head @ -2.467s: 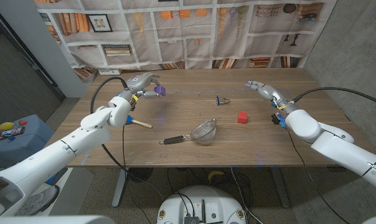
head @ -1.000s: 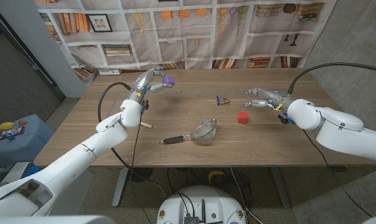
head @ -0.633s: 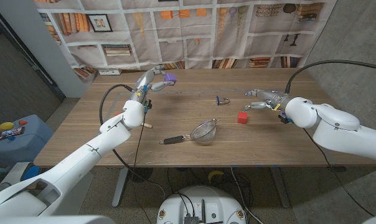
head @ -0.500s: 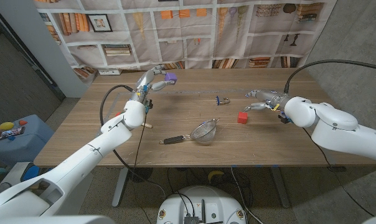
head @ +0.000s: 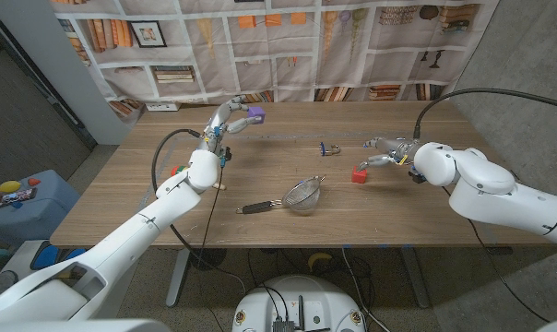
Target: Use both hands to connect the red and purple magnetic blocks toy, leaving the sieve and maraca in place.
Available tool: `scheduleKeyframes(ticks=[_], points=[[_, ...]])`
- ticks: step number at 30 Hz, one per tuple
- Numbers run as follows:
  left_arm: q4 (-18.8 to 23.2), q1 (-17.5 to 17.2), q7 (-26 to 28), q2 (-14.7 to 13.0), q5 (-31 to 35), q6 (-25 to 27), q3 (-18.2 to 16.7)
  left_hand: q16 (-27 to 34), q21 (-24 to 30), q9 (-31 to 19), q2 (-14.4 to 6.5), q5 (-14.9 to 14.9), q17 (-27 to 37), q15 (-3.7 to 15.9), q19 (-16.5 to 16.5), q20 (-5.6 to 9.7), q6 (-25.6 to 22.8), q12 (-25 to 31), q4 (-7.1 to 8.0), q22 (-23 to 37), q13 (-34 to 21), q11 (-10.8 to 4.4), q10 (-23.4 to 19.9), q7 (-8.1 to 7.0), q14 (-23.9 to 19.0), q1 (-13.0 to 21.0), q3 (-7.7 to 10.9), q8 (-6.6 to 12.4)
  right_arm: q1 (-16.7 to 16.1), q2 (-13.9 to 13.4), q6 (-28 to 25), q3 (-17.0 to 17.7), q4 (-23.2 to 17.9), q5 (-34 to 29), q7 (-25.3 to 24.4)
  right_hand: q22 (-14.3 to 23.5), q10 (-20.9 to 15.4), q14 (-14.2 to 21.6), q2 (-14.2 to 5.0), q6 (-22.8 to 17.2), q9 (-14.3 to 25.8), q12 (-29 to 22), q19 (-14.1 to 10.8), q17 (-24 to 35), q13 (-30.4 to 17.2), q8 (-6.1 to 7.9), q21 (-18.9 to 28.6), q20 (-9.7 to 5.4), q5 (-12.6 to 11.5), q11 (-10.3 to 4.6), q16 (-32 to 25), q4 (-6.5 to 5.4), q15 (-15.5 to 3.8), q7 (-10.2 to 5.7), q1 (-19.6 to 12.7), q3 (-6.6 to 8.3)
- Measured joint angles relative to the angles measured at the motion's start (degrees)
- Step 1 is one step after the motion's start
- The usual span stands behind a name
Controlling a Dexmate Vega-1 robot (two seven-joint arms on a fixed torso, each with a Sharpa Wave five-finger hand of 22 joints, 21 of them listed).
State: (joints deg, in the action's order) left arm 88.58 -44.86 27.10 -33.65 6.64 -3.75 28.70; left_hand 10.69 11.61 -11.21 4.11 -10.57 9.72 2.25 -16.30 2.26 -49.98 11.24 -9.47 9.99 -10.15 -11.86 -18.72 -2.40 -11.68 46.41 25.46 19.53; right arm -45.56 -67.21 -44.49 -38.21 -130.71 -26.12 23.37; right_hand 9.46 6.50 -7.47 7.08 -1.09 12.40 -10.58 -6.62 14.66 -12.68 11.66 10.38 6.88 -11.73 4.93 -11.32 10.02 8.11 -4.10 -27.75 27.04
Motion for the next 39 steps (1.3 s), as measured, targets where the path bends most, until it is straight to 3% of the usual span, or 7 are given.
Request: scheduleKeyframes(ticks=[7, 21, 27, 28, 39], points=[[-1.8, 0.6, 0.0, 1.1, -1.5, -1.7, 0.2, 0.0, 0.0, -0.2, 0.0, 0.0, 0.0, 0.00, 0.0, 0.00, -0.2, 0.0, 0.03, 0.0, 0.0, 0.00, 0.0, 0.19, 0.0, 0.0, -0.32, -0.02, 2.0, 1.8, -1.7, -2.9, 1.0, -4.9, 3.2, 0.0, 0.2, 0.1, 0.00, -0.2, 0.3, -0.2, 0.0, 0.1, 0.0, 0.86, 0.0, 0.00, 0.0, 0.18, -0.1, 0.00, 0.10, 0.20, 0.0, 0.00], [-4.8, 1.4, -1.3, 2.9, -5.0, -4.7, 0.3, -0.3, 0.0, -0.2, 0.0, -0.1, 0.0, 0.00, 0.0, 0.00, -0.2, 0.0, -0.05, 0.3, 0.0, 0.00, 0.0, 0.20, 0.0, 0.0, -0.55, -0.32, 4.7, 5.4, -2.6, -7.1, 3.3, -14.2, 10.2, 0.0, 0.2, 0.3, -0.03, -0.8, 0.5, -0.5, -0.2, 0.1, -0.3, 1.10, 0.2, 0.22, 0.0, 0.18, -0.5, 0.01, 0.30, -0.32, 0.0, 0.00], [-5.7, 1.5, -1.9, 3.3, -6.3, -5.5, 0.3, -0.3, 0.0, -0.1, -0.3, -0.1, 0.0, 0.00, 0.0, 0.00, -0.5, 0.0, -0.05, 0.3, 0.0, 0.00, 0.0, 0.48, 0.0, -0.3, -0.56, -0.60, 4.9, 6.8, -2.6, -8.2, 4.2, -18.2, 12.4, 0.0, 0.2, 0.3, -0.98, -0.8, 0.8, -0.7, -0.6, 0.1, -0.3, 1.54, 0.4, 0.23, -0.4, 0.18, -0.6, 0.00, 0.28, -0.33, -1.0, 0.03], [-5.8, 1.6, -2.0, 3.4, -6.4, -5.6, 0.3, -0.3, 0.0, -0.1, -0.3, -0.1, 0.0, 0.00, 0.0, 0.00, -0.5, 0.0, -0.05, 0.3, 0.0, 0.00, 0.0, 0.48, 0.0, -0.3, -0.56, -0.74, 4.9, 6.8, -2.6, -8.2, 4.2, -18.4, 12.5, 0.0, 0.2, 0.4, -0.41, -1.0, 0.8, -0.7, -0.9, 0.1, -0.3, 1.53, 0.4, -0.01, -0.4, 0.18, -0.6, -0.14, 0.16, -0.53, -1.6, 0.23], [-7.4, 1.9, -3.9, 4.2, -9.5, -7.1, 0.2, -0.3, 0.0, -0.1, -0.4, -0.1, 0.0, 0.01, 0.5, 0.10, -0.5, -0.2, 0.02, 0.3, 0.0, 0.00, 0.0, 0.48, 0.4, -0.4, -0.96, -1.17, 3.8, 9.1, -1.8, -8.6, 6.0, -24.4, 14.9, 0.0, -0.6, 1.6, -1.08, -2.1, 1.3, -0.9, -2.2, 0.1, -0.5, 2.98, 0.5, -0.72, -0.8, -0.14, -1.0, 0.29, -0.33, -1.03, -3.7, 1.16]])
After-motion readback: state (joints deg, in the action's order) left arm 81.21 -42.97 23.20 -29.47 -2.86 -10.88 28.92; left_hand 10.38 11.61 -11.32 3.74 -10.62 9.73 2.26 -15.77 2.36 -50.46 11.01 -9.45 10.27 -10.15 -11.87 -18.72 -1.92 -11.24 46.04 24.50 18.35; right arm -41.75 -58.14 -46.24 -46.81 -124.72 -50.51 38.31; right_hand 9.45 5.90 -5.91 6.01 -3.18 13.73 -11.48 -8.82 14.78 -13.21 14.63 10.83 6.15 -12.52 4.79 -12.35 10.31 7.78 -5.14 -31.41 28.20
